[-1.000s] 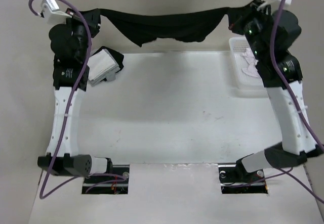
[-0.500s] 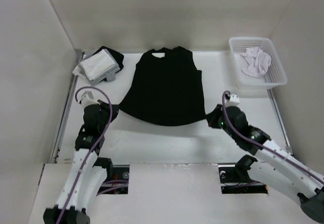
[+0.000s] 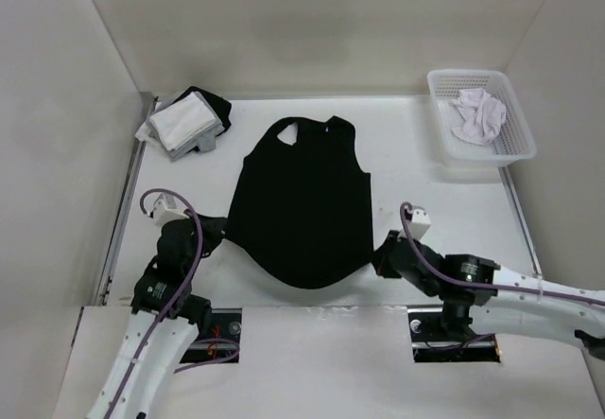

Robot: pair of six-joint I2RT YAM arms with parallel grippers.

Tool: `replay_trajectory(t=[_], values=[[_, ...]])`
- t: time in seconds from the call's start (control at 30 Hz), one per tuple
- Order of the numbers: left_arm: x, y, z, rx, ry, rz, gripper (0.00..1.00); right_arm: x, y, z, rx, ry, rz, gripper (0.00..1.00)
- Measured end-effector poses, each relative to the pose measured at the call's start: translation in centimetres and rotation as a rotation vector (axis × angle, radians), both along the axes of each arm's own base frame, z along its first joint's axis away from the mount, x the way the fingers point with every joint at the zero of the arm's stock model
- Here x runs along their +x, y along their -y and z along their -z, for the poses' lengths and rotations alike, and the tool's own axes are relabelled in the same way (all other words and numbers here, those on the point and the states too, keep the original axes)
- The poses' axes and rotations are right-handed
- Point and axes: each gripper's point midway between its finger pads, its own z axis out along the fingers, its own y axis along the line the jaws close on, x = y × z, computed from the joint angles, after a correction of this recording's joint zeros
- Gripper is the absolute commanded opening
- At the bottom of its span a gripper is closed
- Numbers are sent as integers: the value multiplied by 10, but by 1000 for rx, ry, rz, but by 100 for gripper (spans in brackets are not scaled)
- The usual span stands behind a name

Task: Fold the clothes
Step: Fold the tank top

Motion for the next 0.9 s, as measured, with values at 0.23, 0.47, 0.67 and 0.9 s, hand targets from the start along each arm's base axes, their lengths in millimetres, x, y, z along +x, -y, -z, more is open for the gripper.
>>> replay_trajectory(t=[0.23,0.47,0.67,0.9], values=[[84,1,17,53,-115,-93,0,139,32,-8,-70,46,300,0],[259,23,-27,36,-27,-141,0,318,48,-68,27,134,395,0],[397,35,-68,23,127,-145,29,454,54,-102,110,227,417,33],[357,7,17,74,-30,-174,32,468,52,-35,86,106,410,37]])
